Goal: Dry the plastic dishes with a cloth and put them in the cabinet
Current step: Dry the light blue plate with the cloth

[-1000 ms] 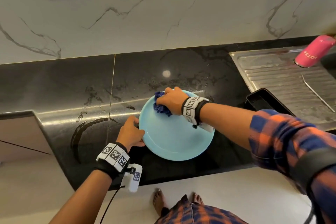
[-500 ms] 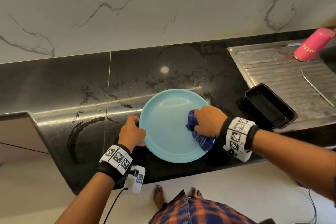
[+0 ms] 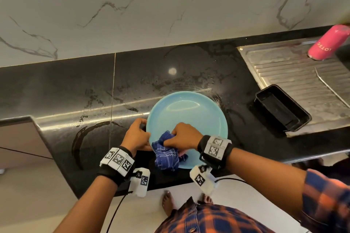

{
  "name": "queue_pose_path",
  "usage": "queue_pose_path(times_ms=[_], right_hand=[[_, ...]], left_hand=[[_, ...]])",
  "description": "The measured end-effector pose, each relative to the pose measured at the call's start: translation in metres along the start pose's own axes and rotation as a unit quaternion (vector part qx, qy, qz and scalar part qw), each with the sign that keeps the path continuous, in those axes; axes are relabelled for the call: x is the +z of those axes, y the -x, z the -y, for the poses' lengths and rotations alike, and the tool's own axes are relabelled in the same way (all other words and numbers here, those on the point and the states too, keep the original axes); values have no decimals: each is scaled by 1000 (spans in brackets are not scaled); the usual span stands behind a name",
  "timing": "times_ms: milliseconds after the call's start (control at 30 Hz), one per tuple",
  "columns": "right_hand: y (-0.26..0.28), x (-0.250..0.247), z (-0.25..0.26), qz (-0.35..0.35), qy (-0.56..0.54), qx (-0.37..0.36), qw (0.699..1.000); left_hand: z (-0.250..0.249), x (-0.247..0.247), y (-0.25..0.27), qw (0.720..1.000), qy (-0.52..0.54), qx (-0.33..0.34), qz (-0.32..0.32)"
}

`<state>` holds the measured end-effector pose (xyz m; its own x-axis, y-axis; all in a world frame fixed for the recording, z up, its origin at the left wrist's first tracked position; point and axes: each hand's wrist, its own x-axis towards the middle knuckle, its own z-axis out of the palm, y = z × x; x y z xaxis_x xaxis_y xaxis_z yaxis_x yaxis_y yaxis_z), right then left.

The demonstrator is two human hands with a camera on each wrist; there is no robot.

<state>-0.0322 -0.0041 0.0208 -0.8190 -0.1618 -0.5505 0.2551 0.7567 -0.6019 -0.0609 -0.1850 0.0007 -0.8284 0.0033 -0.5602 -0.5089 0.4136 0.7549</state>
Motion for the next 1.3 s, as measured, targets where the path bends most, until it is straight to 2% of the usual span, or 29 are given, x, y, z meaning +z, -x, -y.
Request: queue_pose_path(times_ms=[67,133,233,333,467,667,800,1033,1133,1300], right_hand=[[-8,-16,-2,-44,-32,11,998],[-17,-42,-8,-135,-34,17,990],[-31,-76,-17,-260,69,20,963],[-52,-81,-19,-273,146,28,950],[-76,-50,-10,-222,213,1,952],[-68,-7,5,-155,242,-85,954],[-50,-2,4,-59,238,-162,956],[-29,3,-10,24,239,-222,945],[-19,-3,-17,71,277,-254,924],[1,-32,-45,164,378,-325,851]], left_hand=[[2,-1,0,1000,6,6,2],[5,-2,0,1000,25,-1,2],[6,-3,3,998,55,-6,3],[3,-3,9,996,90,-6,13],[4,-3,11,994,111,-12,20],[3,-5,12,989,143,-29,36],[1,-5,13,987,155,-23,45],[3,-3,7,991,132,-27,23],[4,1,3,993,112,-28,1],[4,7,0,998,61,-16,-17]])
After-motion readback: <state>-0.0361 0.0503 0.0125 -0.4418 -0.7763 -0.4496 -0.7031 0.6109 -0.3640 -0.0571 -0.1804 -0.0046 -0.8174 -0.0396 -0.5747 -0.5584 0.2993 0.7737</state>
